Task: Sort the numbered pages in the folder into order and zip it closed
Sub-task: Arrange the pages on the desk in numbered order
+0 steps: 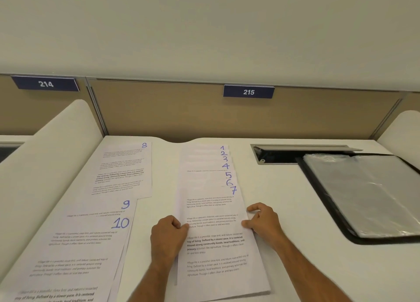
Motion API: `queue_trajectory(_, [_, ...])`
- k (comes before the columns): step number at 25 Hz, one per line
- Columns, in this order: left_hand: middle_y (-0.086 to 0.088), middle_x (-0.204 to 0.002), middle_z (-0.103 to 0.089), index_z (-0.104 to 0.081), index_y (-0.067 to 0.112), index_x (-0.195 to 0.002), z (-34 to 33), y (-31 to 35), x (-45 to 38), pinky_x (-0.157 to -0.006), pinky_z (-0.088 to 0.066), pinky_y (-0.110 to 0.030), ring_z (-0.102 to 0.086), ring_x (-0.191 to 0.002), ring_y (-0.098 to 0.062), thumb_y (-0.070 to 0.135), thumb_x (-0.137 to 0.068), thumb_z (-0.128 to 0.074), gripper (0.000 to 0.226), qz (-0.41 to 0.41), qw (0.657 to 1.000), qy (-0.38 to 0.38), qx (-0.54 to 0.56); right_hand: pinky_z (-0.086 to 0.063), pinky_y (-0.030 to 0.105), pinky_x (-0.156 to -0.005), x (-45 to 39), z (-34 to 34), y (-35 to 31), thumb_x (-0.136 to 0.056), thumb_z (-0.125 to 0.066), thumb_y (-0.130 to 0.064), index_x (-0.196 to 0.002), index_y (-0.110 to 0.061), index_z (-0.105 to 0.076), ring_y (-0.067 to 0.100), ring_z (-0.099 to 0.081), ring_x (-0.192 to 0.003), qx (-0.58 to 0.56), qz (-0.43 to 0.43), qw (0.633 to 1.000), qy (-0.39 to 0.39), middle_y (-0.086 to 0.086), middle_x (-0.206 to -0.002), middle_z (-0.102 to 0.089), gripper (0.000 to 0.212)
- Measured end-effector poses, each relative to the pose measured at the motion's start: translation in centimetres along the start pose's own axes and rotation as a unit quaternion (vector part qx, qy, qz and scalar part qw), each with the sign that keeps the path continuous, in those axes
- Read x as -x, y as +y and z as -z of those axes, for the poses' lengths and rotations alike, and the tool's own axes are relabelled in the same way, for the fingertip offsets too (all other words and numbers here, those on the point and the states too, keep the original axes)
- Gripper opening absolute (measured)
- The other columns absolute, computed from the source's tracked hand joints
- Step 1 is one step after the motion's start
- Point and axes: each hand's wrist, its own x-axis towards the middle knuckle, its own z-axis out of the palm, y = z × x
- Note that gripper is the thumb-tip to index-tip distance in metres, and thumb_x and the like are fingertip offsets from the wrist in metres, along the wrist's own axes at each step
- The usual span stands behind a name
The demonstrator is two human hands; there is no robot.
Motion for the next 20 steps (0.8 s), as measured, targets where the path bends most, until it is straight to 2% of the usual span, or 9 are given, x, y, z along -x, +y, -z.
queue_trajectory(7, [0.007,-0.070,-0.063,-0.059,0.018,-0.069,0.1,-0.2,-0.5,-0.059,-0.037,-0.024,-0.057,-0.069,-0.010,0.026,-0.077,-0.076,0.020,-0.007,1.000,-0.014,-0.014,-0.054,0.026,-0.068,-0.2,0.1,0.3,-0.060,-0.087,-0.005,-0.099,-0.021,-0.065,0.009,-0.063,-0.054,0.016,0.005,1.000,-0.008,-0.003,-0.055,-0.065,0.047])
queue_trajectory(9, [0.005,-0.074,-0.064,-0.058,0.020,-0.079,0.2,-0.3,-0.4,-0.063,-0.041,-0.027,-0.059,-0.072,-0.012,0.027,-0.076,-0.078,0.021,-0.004,1.000,-0.015,0.006,-0.053,0.026,-0.065,-0.2,0.1,0.5,-0.060,-0.088,-0.006,-0.100,-0.022,-0.064,0.010,-0.062,-0.053,0.008,0.010,1.000,-0.003,-0.002,-0.056,-0.064,0.048])
queue_trajectory(11, [0.000,-0.077,-0.065,-0.054,0.022,-0.093,0.2,-0.5,-0.5,-0.067,-0.043,-0.030,-0.061,-0.075,-0.016,0.028,-0.075,-0.080,0.033,0.009,0.999,-0.023,0.045,-0.051,0.028,-0.065,-0.3,0.1,0.5,-0.063,-0.090,-0.011,-0.099,-0.021,-0.063,0.014,-0.059,-0.056,-0.015,0.008,1.000,0.005,-0.001,-0.057,-0.061,0.046])
queue_trajectory(14, [-0.001,-0.069,-0.064,-0.054,0.022,-0.101,0.7,-0.4,-0.8,-0.064,-0.042,-0.027,-0.062,-0.072,-0.015,0.026,-0.078,-0.080,0.035,0.002,0.997,-0.045,0.067,-0.046,0.031,-0.064,-0.9,-0.4,-0.7,-0.069,-0.090,-0.021,-0.093,-0.019,-0.064,0.019,-0.055,-0.061,-0.043,-0.001,0.999,0.033,0.000,-0.059,-0.056,0.035])
queue_trajectory(17, [0.004,-0.065,-0.060,-0.059,0.023,-0.097,2.5,-0.5,-2.0,-0.065,-0.047,-0.027,-0.061,-0.068,-0.011,0.029,-0.082,-0.077,0.024,-0.055,0.997,-0.046,0.030,-0.052,0.035,-0.069,-1.9,-2.4,-3.8,-0.071,-0.089,-0.031,-0.083,-0.021,-0.065,0.019,-0.059,-0.061,-0.006,0.054,0.995,0.078,-0.001,-0.060,-0.060,0.029])
queue_trajectory(20, [0.011,-0.075,-0.060,-0.059,0.027,-0.098,6.1,-2.0,-6.0,-0.068,-0.049,-0.030,-0.059,-0.074,-0.009,0.042,-0.087,-0.068,0.021,-0.155,0.984,0.015,-0.084,-0.054,0.034,-0.070,-3.1,-6.0,-8.6,-0.074,-0.084,-0.036,-0.082,-0.024,-0.065,0.011,-0.059,-0.063,0.040,0.150,0.985,0.070,-0.007,-0.066,-0.062,0.025])
